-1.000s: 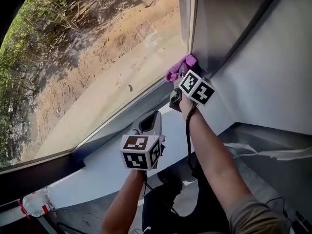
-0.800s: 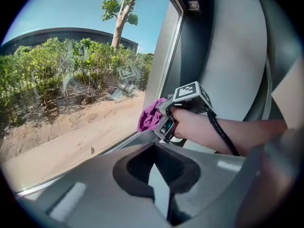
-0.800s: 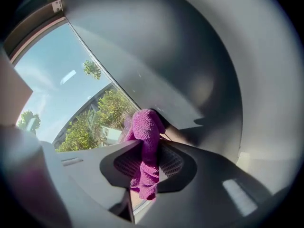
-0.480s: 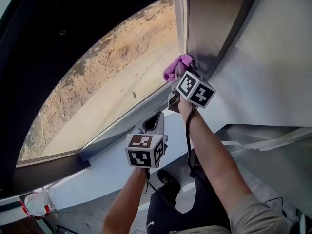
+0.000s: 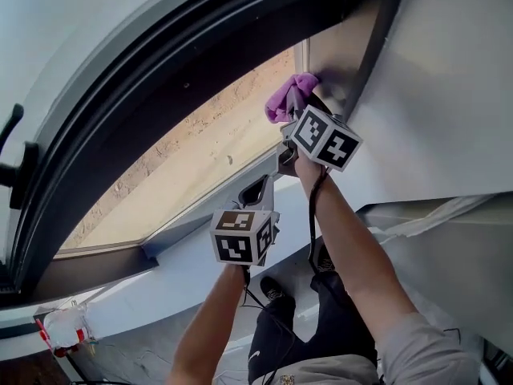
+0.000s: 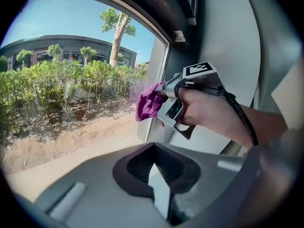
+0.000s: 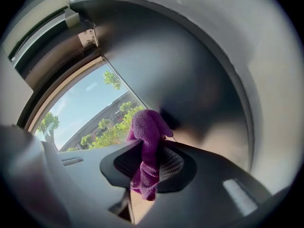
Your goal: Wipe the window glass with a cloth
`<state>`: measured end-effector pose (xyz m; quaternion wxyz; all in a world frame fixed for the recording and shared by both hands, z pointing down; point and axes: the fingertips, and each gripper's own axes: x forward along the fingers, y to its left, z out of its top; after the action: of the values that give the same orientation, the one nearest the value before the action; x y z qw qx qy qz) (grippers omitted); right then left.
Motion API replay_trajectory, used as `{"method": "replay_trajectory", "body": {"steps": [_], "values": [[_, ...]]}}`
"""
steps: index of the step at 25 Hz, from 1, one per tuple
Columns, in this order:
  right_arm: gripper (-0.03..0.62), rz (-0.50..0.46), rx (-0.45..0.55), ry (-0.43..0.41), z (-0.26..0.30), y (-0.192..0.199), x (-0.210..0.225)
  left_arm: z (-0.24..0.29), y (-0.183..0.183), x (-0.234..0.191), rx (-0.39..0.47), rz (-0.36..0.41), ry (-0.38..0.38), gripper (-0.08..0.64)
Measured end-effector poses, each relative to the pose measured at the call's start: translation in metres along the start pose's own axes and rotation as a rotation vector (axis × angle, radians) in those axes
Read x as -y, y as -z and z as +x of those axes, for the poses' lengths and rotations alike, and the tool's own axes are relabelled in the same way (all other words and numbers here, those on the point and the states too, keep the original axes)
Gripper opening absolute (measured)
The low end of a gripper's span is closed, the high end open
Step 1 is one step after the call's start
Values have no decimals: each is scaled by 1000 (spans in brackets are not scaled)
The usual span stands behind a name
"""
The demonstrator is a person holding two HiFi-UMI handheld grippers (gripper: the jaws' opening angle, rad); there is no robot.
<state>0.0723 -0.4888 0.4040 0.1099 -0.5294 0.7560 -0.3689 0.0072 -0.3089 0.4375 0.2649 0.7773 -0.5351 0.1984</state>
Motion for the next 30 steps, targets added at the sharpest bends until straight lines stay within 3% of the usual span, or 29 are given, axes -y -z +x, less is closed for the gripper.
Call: {"method": "replay_trajectory", "body": {"steps": [17,30], "values": [[95,-22,128,-174,-39,-119,-115,-54,-58,24,53,24,-21,0],[95,-25,95,-317,-54,-122,-134,-80,-76,36,84,20,-91,0]]}}
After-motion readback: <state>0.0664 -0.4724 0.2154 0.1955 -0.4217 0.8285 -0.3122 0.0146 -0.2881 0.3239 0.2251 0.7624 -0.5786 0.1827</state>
